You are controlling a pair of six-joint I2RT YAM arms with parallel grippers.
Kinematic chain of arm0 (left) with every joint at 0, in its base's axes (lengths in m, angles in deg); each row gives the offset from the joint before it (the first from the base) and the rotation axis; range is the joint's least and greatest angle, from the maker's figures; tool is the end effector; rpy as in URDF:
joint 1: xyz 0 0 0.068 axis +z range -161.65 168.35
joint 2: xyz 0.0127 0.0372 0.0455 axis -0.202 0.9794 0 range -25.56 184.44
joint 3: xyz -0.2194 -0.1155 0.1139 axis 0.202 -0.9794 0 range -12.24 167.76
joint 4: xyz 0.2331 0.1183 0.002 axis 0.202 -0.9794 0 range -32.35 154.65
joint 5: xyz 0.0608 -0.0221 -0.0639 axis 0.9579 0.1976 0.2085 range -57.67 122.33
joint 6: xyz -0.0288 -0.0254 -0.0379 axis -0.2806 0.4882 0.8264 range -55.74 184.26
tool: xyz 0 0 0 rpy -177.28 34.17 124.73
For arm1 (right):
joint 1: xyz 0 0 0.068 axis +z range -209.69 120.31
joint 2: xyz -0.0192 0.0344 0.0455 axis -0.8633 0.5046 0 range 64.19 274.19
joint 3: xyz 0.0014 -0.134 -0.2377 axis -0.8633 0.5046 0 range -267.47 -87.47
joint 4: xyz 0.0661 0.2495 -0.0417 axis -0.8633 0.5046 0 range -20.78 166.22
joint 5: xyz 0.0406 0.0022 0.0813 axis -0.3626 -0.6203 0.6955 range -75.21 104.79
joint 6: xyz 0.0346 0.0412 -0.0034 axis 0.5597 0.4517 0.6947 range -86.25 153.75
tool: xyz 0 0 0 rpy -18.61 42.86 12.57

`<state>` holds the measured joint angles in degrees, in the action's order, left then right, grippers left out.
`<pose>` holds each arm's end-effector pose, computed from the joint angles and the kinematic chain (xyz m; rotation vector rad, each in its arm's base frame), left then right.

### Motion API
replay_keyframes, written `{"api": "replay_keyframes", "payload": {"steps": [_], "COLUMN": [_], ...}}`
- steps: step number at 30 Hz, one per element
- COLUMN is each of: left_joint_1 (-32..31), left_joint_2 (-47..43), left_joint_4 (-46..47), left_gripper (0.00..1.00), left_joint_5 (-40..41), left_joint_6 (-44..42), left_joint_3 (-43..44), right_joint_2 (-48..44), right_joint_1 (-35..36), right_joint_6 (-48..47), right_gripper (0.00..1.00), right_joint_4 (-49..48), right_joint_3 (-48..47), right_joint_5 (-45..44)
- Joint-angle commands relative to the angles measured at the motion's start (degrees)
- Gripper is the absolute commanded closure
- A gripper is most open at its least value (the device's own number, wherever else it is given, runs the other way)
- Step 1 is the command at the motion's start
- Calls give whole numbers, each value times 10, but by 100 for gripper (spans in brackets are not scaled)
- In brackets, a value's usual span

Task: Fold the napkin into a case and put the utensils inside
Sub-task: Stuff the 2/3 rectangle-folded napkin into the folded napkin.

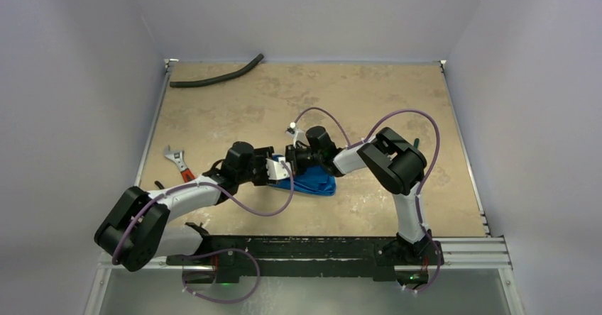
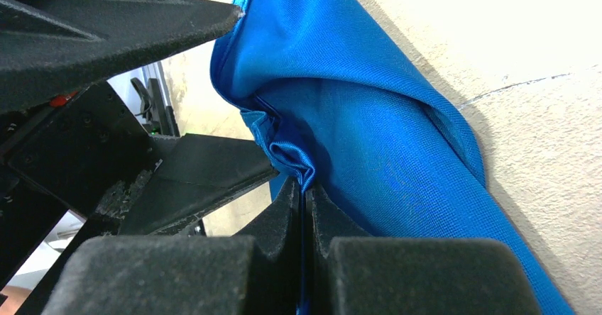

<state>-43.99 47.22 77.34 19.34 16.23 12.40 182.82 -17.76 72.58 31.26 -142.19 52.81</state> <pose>0.1972 -0.1344 0.1603 1.4968 1.5750 -0.0918 0.2828 0.2836 0.1070 -0.5425 2.2234 1.4937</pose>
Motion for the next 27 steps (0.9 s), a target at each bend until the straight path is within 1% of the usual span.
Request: {"api": "replay_keyframes", "payload": {"steps": [1,7,14,17,24,26,27], "left_joint_1": [-1,-1,-4,-6,-12,-12,-12], "left_joint_2": [6,12,30,39,45,47,48], "left_joint_4": [23,37,65,68,41,34,33], "left_gripper": [37,37,38,38,38,41,45], "left_joint_5": [4,10,37,34,10,7,8], "left_joint_6": [18,6,-2,1,3,-6,-11], "left_joint_3": [22,10,7,8,5,4,3], "right_joint_2": [24,25,27,24,25,24,23], "right_joint_1": [3,3,3,3,3,3,3], "right_joint_6": [-32,-30,-31,-32,-40,-40,-41], "right_gripper": [100,100,100,100,100,100,100], "right_joint_4": [89,84,78,74,76,78,85], "right_joint_3": [33,36,32,32,26,23,19], "right_joint_5": [-48,-45,-42,-40,-25,-18,-17]}}
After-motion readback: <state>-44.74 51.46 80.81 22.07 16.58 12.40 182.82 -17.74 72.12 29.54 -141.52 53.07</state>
